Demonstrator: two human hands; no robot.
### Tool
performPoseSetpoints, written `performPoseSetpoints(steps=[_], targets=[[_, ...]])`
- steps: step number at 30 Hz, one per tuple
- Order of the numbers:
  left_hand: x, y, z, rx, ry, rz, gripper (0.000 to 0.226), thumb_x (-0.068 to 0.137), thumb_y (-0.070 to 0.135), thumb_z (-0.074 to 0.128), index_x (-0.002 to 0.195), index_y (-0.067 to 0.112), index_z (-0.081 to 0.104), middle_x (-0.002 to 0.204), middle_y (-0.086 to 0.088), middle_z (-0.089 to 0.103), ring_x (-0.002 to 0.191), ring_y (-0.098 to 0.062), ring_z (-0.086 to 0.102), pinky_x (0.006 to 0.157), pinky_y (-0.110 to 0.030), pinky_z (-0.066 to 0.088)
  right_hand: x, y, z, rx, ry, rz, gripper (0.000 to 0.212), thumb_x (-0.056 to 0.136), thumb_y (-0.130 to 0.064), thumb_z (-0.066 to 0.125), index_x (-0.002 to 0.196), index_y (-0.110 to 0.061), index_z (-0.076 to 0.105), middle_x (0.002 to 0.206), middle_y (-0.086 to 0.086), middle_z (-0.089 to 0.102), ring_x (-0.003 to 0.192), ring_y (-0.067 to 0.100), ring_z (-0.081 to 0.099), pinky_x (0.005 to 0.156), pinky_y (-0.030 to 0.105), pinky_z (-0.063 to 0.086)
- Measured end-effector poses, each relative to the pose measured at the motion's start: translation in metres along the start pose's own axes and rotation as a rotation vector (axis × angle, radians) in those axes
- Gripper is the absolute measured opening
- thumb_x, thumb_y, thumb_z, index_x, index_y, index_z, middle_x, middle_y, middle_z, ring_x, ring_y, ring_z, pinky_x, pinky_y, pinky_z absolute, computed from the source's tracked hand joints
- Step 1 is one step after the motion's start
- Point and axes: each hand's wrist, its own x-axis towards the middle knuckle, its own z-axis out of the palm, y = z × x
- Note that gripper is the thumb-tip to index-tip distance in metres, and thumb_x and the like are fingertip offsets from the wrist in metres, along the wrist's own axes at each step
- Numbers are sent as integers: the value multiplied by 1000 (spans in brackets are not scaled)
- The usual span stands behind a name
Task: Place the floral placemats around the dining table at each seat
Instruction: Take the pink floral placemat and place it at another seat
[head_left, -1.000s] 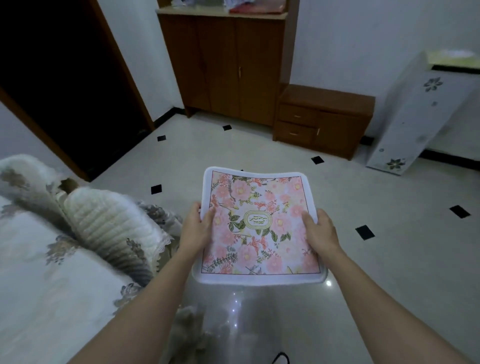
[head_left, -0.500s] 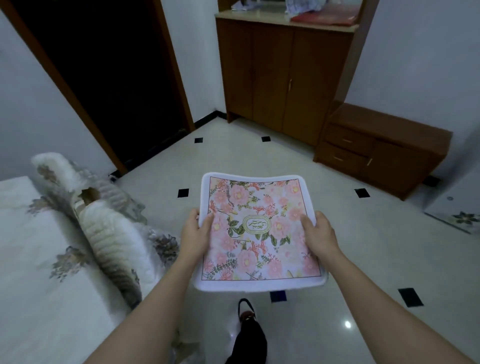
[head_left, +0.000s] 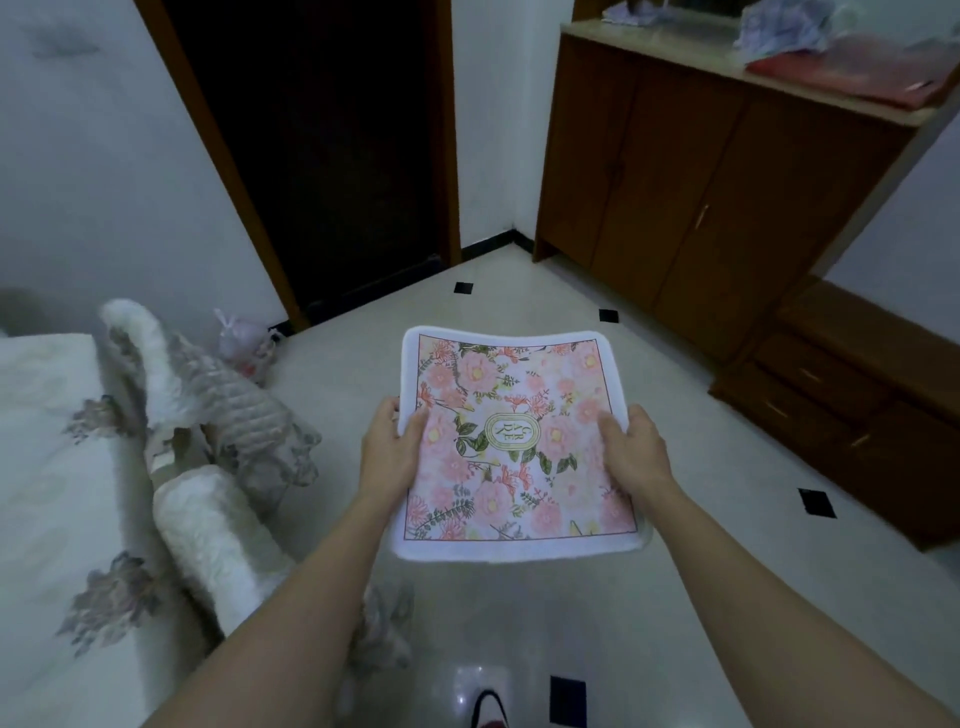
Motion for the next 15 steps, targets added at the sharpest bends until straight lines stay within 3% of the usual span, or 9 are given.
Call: performPoseSetpoints(steps=[7, 12, 15], targets=[[70, 1, -10, 2, 103, -64, 10, 98, 37, 57, 97, 27, 55, 96, -2, 72, 83, -22, 73, 76, -53, 60, 87, -41, 43, -14, -128, -78, 27, 102, -37, 45, 110, -13, 53, 99, 8, 62, 86, 27, 60, 71, 34, 45], [118, 9, -8, 10, 198, -103, 14, 99, 35, 56, 102, 22, 55, 98, -5, 72, 85, -26, 73, 75, -50, 60, 154, -67, 77, -10, -224, -134, 27, 102, -37, 46, 107, -11, 54, 94, 9, 63, 81, 26, 60, 65, 32, 42], [159, 7, -6, -41, 222, -135, 28, 88, 53, 59, 102, 29, 57, 100, -6, 74, 86, -27, 74, 76, -56, 60, 205, -88, 96, -6, -281, -163, 29, 102, -37, 46, 103, -9, 54, 91, 10, 62, 77, 26, 59, 60, 30, 42]])
